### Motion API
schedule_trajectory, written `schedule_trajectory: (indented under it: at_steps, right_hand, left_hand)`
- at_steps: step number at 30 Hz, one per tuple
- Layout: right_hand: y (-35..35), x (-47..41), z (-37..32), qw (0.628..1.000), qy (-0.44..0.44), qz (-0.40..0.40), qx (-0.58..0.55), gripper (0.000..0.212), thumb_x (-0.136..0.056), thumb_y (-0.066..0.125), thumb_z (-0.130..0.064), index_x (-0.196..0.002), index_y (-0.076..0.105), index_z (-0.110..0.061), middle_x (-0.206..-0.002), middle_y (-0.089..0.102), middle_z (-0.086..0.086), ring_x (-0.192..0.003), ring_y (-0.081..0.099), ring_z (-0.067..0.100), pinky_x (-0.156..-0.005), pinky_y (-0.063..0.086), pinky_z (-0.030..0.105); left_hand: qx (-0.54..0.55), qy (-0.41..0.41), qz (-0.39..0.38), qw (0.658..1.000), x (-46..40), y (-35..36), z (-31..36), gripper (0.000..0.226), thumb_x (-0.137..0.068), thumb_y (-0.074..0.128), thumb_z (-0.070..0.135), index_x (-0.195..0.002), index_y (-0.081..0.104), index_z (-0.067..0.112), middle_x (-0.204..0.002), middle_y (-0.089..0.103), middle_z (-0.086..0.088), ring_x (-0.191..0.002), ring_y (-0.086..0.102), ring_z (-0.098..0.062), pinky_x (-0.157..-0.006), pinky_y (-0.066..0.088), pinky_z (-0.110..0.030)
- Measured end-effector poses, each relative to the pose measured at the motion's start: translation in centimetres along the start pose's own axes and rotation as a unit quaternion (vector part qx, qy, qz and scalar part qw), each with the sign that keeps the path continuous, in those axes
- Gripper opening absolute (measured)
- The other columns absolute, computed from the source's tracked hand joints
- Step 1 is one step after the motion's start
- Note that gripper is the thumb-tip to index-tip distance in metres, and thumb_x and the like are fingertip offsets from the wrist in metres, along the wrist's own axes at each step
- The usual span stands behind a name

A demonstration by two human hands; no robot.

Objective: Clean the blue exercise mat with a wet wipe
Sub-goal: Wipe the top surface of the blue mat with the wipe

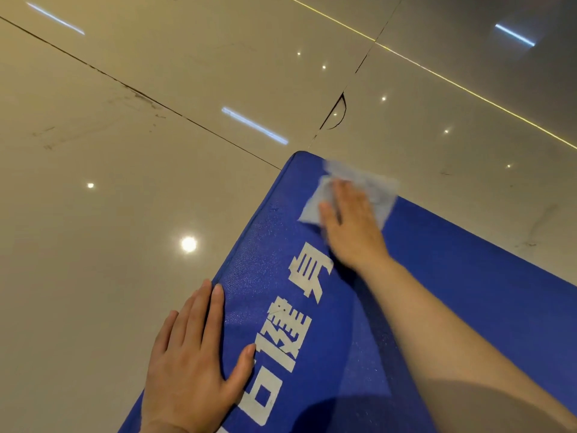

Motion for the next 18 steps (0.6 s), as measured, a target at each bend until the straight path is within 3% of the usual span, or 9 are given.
schedule_trajectory:
  at_steps: [2, 4, 7, 13, 15, 18]
  right_hand:
    - [-0.6, -1.3, 1.6, 0.995, 0.103, 0.005, 0.015, 0.064, -0.105, 0.020, -0.047, -0.157, 0.004, -0.014, -0.165, -0.004, 0.005, -0.151, -0.005, 0.021, -0.121, -0.004, 0.034]
    - [0.0, -2.3, 1.2, 0.989, 0.134, 0.005, 0.068, 0.065, -0.104, 0.016, -0.048, -0.157, 0.001, -0.014, -0.164, -0.007, 0.007, -0.150, -0.008, 0.024, -0.122, -0.004, 0.040]
    - [1.5, -3.4, -1.9, 0.993, 0.102, -0.003, 0.065, 0.066, -0.104, 0.016, -0.049, -0.156, -0.005, -0.014, -0.163, -0.013, 0.006, -0.149, -0.015, 0.025, -0.120, -0.009, 0.039]
    - [2.4, -4.7, -5.9, 0.985, -0.087, -0.104, 0.110, 0.064, -0.104, 0.020, -0.049, -0.157, 0.000, -0.017, -0.164, -0.012, 0.000, -0.150, -0.014, 0.019, -0.119, -0.009, 0.033]
    - [1.4, -4.8, -3.4, 0.984, -0.087, -0.091, 0.123, 0.067, -0.103, 0.020, -0.053, -0.157, -0.002, -0.021, -0.163, -0.013, -0.003, -0.149, -0.014, 0.015, -0.120, -0.010, 0.032]
    - [0.9, -3.4, -0.3, 0.990, 0.002, -0.047, 0.131, 0.070, -0.101, 0.019, -0.057, -0.155, -0.009, -0.023, -0.162, -0.018, -0.003, -0.148, -0.019, 0.016, -0.118, -0.014, 0.033]
  left_hand:
    - [0.011, 0.000, 0.007, 1.000, 0.0, 0.0, 0.0, 0.084, -0.091, 0.019, 0.069, -0.149, 0.036, 0.010, -0.152, 0.039, -0.008, -0.131, 0.040, -0.022, -0.115, 0.008, -0.026]
    - [0.017, 0.006, 0.012, 1.000, 0.0, 0.0, 0.1, 0.084, -0.091, 0.019, 0.069, -0.148, 0.036, 0.010, -0.152, 0.040, -0.009, -0.130, 0.040, -0.023, -0.115, 0.010, -0.027]
    - [0.015, 0.016, 0.024, 0.999, -0.1, -0.1, 0.2, 0.082, -0.092, 0.018, 0.069, -0.148, 0.035, 0.011, -0.150, 0.042, -0.010, -0.129, 0.041, -0.023, -0.115, 0.010, -0.027]
    - [0.020, 0.022, 0.041, 0.999, -0.1, -0.2, 0.3, 0.082, -0.091, 0.018, 0.069, -0.147, 0.035, 0.012, -0.150, 0.042, -0.010, -0.129, 0.042, -0.025, -0.117, 0.008, -0.024]
    - [0.022, 0.021, 0.046, 0.998, -0.1, -0.1, 0.3, 0.083, -0.091, 0.020, 0.069, -0.146, 0.038, 0.010, -0.149, 0.043, -0.010, -0.128, 0.043, -0.025, -0.116, 0.012, -0.026]
    - [0.027, 0.016, 0.051, 0.998, 0.1, 0.1, -0.1, 0.083, -0.090, 0.022, 0.067, -0.143, 0.044, 0.007, -0.148, 0.045, -0.011, -0.126, 0.045, -0.026, -0.115, 0.014, -0.026]
Point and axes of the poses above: each hand's wrist, its own x-axis away from the middle knuckle, its own y-axis out of the palm, z = x × y, the point moved 3 cm from there along -x, towards the middle knuckle
